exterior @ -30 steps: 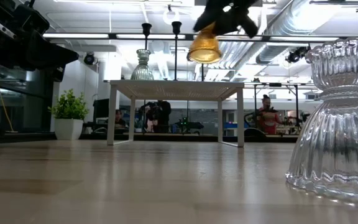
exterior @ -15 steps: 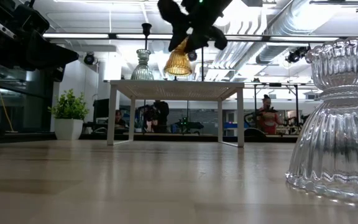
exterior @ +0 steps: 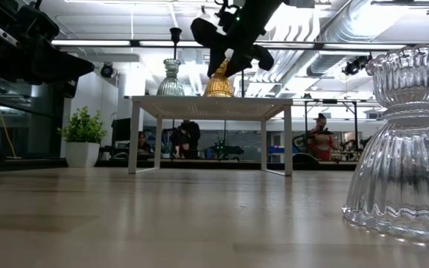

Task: Pick & Place candle stick holders
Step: Put the brown glass candle holder on the shelf

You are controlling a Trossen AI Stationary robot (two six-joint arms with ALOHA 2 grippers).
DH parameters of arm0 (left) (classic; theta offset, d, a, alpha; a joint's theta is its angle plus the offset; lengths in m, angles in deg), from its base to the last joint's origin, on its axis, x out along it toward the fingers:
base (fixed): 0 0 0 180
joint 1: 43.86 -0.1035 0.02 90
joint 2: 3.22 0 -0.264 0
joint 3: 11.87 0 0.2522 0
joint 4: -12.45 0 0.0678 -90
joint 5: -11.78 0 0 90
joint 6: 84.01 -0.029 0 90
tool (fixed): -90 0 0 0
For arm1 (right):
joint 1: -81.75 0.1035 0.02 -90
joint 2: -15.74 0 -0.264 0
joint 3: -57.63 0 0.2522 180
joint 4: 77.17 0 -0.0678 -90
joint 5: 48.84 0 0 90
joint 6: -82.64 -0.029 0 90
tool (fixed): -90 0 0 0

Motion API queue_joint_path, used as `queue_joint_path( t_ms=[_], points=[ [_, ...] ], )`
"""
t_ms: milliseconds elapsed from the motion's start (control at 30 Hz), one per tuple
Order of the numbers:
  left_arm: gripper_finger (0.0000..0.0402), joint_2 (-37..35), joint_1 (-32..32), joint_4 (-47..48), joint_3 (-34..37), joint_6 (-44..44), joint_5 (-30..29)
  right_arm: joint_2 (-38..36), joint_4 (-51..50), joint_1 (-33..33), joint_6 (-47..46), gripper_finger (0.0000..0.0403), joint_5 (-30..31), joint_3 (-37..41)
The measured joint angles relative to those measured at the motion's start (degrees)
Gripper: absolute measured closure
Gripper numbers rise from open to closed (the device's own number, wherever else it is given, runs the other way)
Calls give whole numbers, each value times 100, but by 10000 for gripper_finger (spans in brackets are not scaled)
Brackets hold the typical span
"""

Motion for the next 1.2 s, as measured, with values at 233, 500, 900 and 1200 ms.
queue_joint_path(
  t_ms=[233,500,900,1200],
  points=[
    [402,2,2,0,0,0,2,151,254,7,15,280,-31,-9],
    [402,4,0,0,0,0,7,154,277,-52,53,280,-11,-9],
    [402,4,1,0,0,0,2,155,238,-160,181,280,4,-7],
    [402,4,0,0,0,0,0,316,538,-154,336,279,-73,-7]
  ],
)
